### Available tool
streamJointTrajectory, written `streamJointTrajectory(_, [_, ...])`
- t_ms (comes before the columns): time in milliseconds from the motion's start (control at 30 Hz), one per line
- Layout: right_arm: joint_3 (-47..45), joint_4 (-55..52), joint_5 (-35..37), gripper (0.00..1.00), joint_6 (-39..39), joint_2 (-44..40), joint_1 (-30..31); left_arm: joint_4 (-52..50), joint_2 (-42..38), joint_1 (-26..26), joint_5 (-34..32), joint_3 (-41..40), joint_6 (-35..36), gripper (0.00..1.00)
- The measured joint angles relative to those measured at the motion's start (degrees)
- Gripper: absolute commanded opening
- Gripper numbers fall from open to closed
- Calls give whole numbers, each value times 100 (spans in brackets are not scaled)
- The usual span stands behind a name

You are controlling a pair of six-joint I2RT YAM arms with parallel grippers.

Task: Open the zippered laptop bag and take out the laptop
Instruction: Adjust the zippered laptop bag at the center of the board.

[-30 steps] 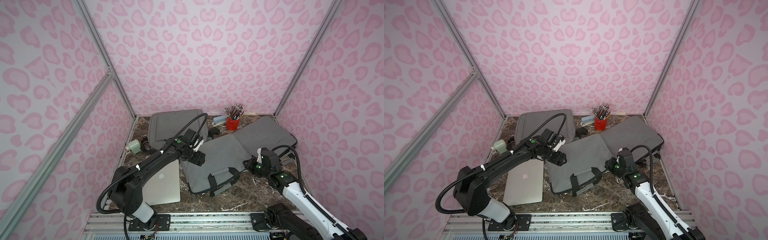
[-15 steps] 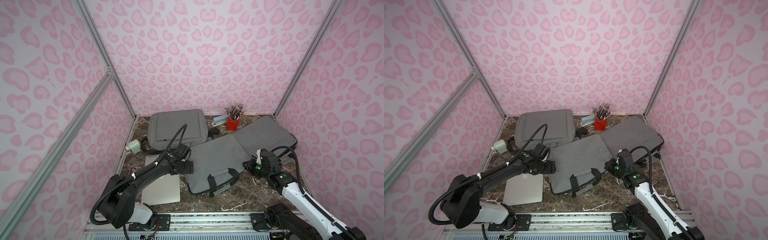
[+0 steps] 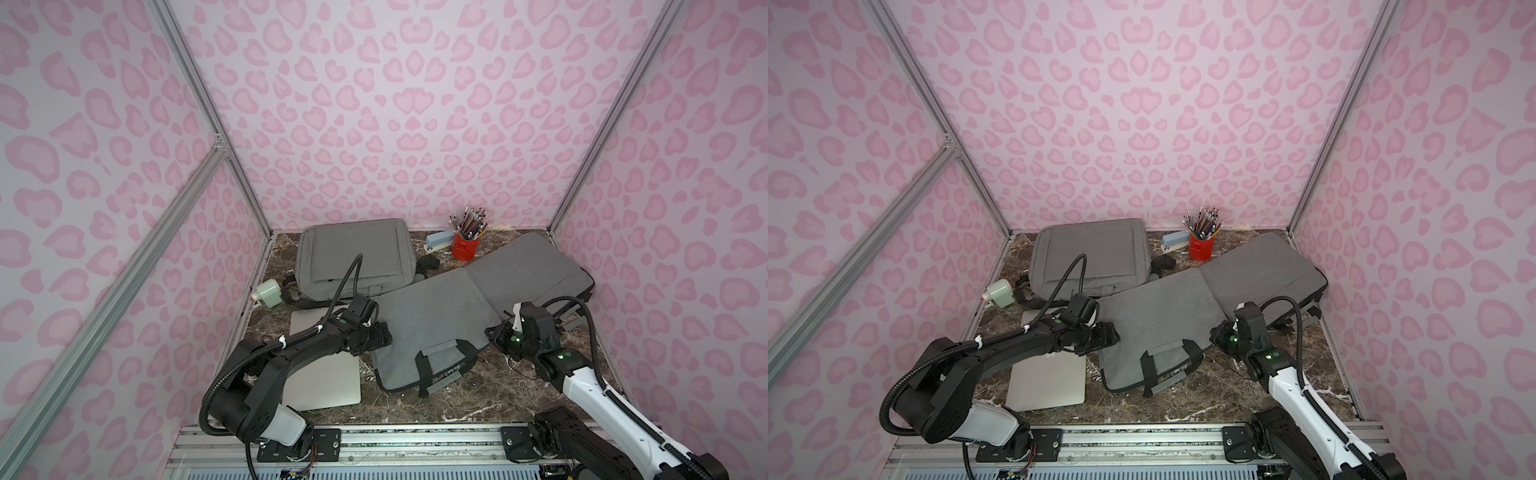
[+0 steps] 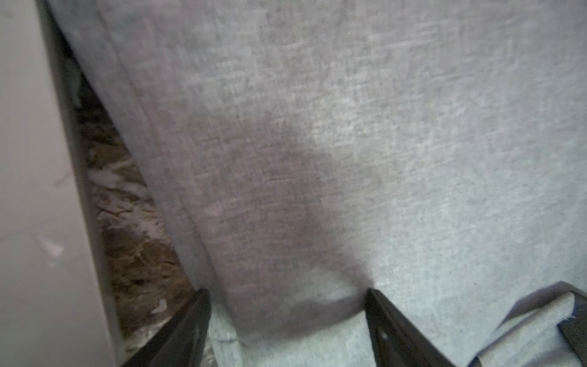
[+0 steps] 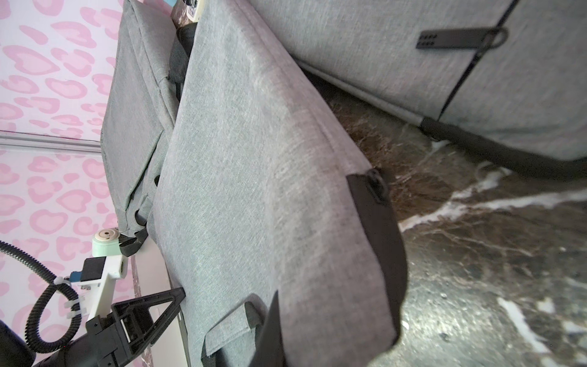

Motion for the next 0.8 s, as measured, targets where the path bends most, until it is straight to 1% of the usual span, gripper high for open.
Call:
streamJointTrajectory(67, [-33,4,0,0,0,-2,-4,70,0,42,68,-37,2,61])
streamJointTrajectory(133, [-63,15,2,0,0,2,-11,136,28,52,129,-33,22,48])
streamJointTrajectory(200, [-83,22,2,0,0,7,-9,114,55,52,160,39,44,36])
streamJointTrajectory(233, [-90,26,7,0,0,7,-11,81,55,52,164,79,63,27])
streamJointTrajectory(267, [-96,28,11,0,0,4,-13,42,52,52,157,120,81,20])
streamJointTrajectory(367, [-133,46,13,0,0,-15,-13,-96,-24,52,136,229,188,6])
streamJointTrajectory(400, [-142,48,11,0,4,-20,-13,-160,-63,52,133,267,216,3])
streamJointTrajectory(600, [-105,35,-48,0,81,-101,-4,-885,-444,52,96,715,404,3])
streamJointTrajectory(800, [310,13,7,0,83,-195,221,-1882,-616,59,-149,1735,909,3])
